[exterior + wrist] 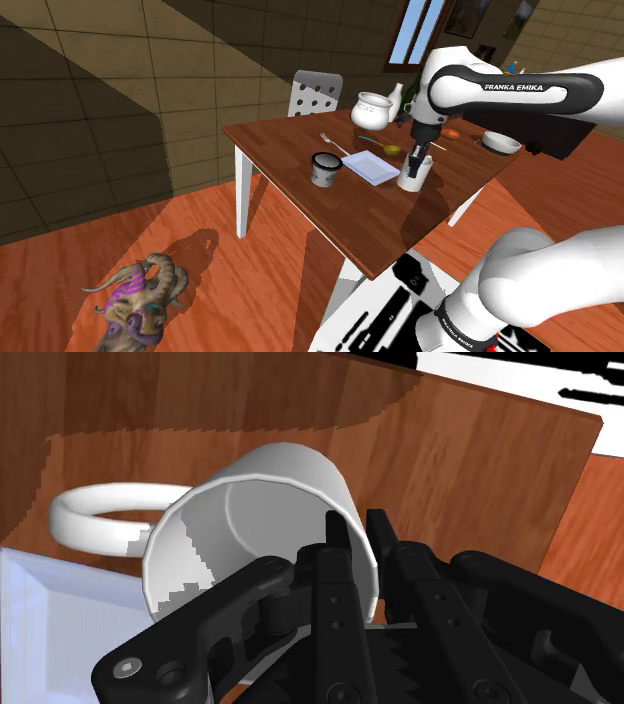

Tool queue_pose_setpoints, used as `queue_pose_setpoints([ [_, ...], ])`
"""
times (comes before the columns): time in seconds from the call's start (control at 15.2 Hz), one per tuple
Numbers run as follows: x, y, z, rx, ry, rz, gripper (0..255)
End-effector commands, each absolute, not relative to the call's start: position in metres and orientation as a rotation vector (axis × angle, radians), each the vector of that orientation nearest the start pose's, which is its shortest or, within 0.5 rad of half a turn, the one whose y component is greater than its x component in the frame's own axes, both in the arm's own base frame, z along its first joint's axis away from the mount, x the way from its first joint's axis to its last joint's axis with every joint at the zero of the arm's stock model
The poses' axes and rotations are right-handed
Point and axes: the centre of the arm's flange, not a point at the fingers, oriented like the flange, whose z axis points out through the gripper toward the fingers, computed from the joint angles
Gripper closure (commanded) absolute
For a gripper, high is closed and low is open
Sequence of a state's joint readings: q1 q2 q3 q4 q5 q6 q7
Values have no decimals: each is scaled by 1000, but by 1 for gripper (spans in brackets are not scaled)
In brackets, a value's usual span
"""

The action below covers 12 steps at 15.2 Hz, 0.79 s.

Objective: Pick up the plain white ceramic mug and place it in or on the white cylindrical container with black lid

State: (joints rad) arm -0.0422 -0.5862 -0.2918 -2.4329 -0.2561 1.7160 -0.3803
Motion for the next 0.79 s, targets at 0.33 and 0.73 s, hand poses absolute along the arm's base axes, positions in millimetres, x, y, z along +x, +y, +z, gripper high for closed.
queue_pose_setpoints([
  [0.33,346,-148,520,-3159,-254,264,255],
  [0.73,424,-136,526,-3159,-254,264,255],
])
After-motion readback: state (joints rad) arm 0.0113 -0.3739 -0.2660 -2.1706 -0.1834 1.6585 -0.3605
